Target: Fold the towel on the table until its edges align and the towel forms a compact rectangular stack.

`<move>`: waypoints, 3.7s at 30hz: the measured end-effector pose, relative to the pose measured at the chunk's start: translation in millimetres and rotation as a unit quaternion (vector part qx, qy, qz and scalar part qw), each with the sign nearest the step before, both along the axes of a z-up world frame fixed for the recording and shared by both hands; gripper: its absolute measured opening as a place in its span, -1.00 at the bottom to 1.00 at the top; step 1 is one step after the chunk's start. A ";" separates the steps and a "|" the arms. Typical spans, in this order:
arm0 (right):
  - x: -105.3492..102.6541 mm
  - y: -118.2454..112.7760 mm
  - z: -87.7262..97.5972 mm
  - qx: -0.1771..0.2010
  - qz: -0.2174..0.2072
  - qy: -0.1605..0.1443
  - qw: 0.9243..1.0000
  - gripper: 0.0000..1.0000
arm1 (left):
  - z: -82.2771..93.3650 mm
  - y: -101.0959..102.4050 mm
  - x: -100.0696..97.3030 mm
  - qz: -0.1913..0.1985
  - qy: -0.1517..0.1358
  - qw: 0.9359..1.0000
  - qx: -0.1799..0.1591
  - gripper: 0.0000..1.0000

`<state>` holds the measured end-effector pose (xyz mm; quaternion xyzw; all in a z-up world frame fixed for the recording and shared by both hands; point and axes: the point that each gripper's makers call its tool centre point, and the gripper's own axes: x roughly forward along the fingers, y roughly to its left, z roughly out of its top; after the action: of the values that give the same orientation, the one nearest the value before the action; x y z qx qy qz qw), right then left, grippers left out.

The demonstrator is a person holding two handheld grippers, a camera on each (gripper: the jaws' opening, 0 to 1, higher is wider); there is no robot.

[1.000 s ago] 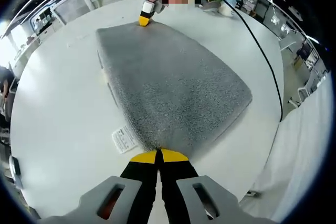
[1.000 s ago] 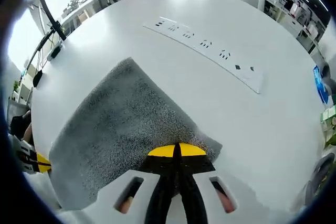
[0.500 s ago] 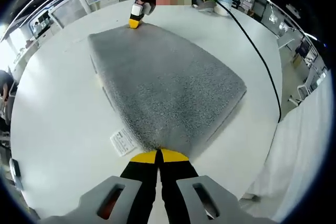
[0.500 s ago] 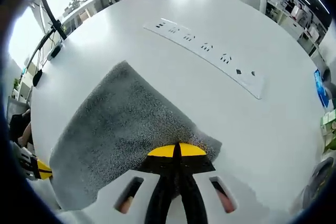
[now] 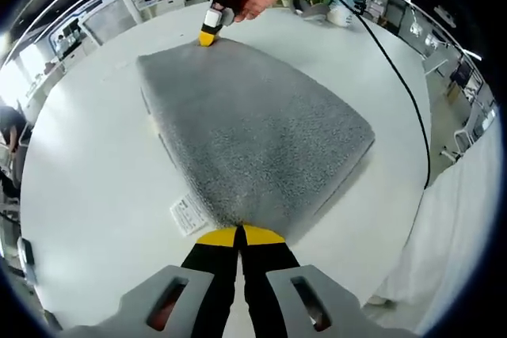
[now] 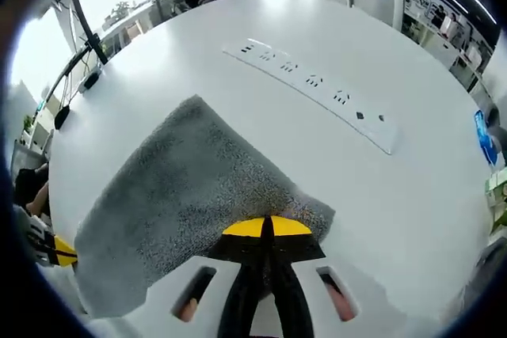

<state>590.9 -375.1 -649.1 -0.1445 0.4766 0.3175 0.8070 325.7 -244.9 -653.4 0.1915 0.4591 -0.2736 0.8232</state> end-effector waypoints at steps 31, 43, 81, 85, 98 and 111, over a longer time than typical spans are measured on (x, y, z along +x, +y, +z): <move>-182.7 -2.7 95.7 0.112 0.050 -0.122 0.985 -0.70 | 63.9 5.4 2.1 -0.096 -0.086 0.985 -0.113 -0.65; -251.9 4.5 78.9 0.090 0.104 -0.088 0.987 -0.65 | 56.9 -19.0 -14.3 -0.185 -0.089 0.973 -0.103 -0.42; -296.6 2.4 -6.5 0.001 0.204 -0.013 0.979 -0.63 | 3.0 -29.6 -15.3 -0.225 -0.039 0.971 -0.068 -0.40; -293.9 0.6 -6.3 0.006 0.199 -0.013 0.980 -0.68 | -0.8 -30.1 -13.1 -0.251 -0.052 0.966 -0.045 -0.43; -291.7 0.1 -10.4 -0.054 0.262 -0.099 0.958 -0.77 | 1.0 -28.9 -13.5 -0.271 -0.088 0.956 -0.072 -0.42; -289.4 -0.3 -10.9 -0.057 0.247 -0.114 0.961 -0.84 | 5.1 -27.3 -2.9 -0.269 -0.115 0.955 -0.046 -0.73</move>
<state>301.5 -375.3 -660.0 -0.3386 0.3483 0.4606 0.7429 322.8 -272.3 -648.3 0.2999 0.2800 -0.4820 0.7742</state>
